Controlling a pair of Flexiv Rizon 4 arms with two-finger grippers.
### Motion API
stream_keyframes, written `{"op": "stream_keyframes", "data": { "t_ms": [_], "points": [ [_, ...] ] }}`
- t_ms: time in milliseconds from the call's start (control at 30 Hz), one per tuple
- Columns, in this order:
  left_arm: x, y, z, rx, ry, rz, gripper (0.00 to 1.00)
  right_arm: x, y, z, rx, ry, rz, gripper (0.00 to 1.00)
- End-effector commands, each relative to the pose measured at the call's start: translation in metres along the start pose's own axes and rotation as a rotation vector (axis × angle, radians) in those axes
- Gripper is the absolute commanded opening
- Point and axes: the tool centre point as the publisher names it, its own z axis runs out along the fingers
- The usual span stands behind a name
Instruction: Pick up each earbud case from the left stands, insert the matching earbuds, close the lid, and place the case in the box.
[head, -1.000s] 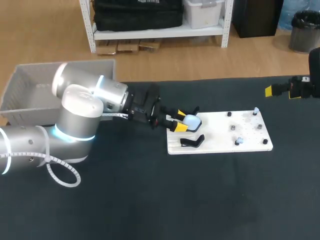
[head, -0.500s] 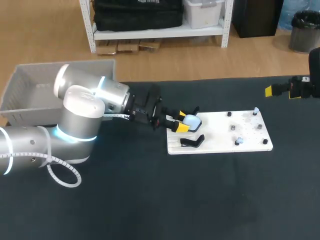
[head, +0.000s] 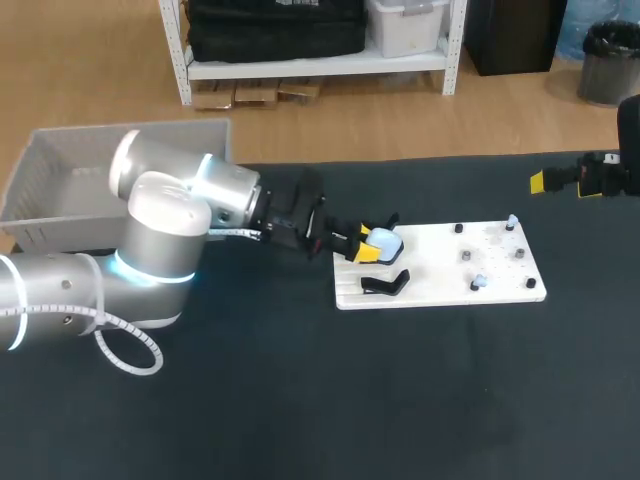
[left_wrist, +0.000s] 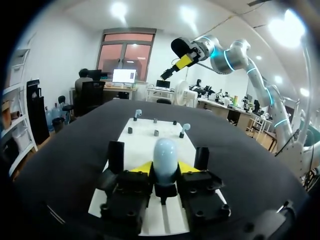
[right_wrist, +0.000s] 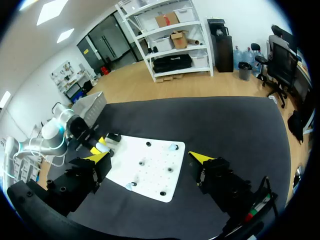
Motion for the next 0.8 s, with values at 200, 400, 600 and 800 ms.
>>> {"op": "stream_keyframes", "data": {
  "t_ms": [200,400,600,800],
  "points": [
    [-0.029,-0.028,-0.028,-0.039,-0.073,0.070,0.00,0.000,-0.001,0.000,-0.004,0.001,-0.001,1.00],
    [-0.054,-0.041,-0.028,-0.039,-0.119,0.105,0.00,0.000,-0.001,0.000,-0.004,0.001,-0.001,1.00],
    [-0.060,-0.044,-0.030,-0.032,-0.130,0.106,0.00,0.000,-0.001,0.000,-0.004,0.001,-0.001,1.00],
    [-0.060,-0.044,-0.030,-0.032,-0.130,0.106,0.00,0.000,-0.001,0.000,-0.004,0.001,-0.001,1.00]
  ]
}}
